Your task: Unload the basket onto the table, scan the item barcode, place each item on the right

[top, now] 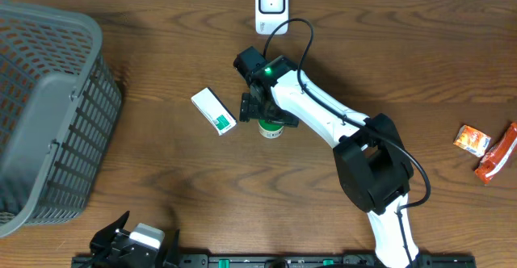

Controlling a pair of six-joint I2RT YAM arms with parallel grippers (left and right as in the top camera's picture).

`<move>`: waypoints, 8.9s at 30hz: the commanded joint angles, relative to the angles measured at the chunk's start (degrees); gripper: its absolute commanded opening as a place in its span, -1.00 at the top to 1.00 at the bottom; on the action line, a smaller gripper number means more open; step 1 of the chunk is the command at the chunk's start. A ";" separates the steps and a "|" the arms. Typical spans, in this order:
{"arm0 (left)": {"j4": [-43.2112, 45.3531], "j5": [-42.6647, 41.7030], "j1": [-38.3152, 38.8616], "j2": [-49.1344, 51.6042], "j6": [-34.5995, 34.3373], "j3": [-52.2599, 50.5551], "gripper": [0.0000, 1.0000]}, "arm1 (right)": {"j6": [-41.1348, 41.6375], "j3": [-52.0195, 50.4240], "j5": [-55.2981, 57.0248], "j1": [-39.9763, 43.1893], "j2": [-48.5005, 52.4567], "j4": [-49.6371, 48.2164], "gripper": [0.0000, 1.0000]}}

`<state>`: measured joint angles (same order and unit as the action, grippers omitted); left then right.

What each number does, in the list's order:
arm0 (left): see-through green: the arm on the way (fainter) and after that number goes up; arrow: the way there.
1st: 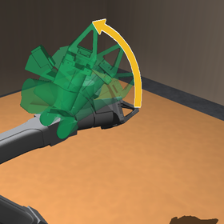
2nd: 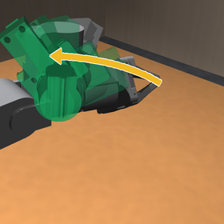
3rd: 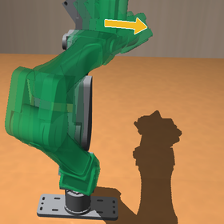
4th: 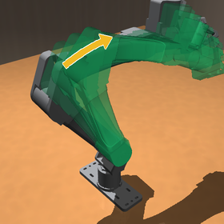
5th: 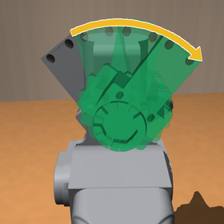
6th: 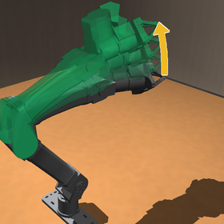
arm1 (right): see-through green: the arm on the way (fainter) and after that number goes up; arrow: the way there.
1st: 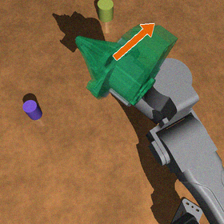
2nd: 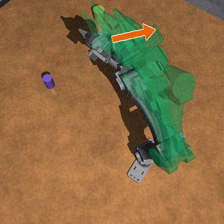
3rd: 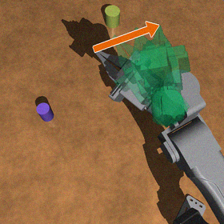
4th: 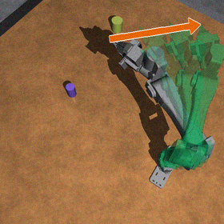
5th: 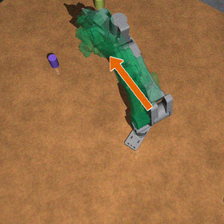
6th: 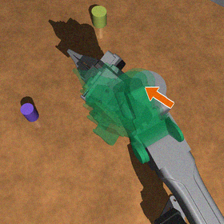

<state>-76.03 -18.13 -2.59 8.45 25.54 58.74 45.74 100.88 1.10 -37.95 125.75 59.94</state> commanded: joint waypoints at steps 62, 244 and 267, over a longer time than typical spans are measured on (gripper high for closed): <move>0.17 -0.87 -0.24 -0.37 0.33 0.28 -0.73 | -12.98 17.51 -18.97 3.80 6.91 22.75 -0.35; 0.17 -0.87 -0.24 -0.35 0.33 0.28 -0.73 | -30.21 13.38 -10.25 -2.16 2.78 23.06 -0.99; 0.17 -0.87 -0.24 -0.37 0.33 0.28 -0.73 | -36.61 13.31 -6.99 -2.27 13.35 22.05 -0.83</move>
<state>-75.99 -18.13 -2.59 8.43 25.54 58.76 9.58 115.00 -6.20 -40.05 137.23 82.00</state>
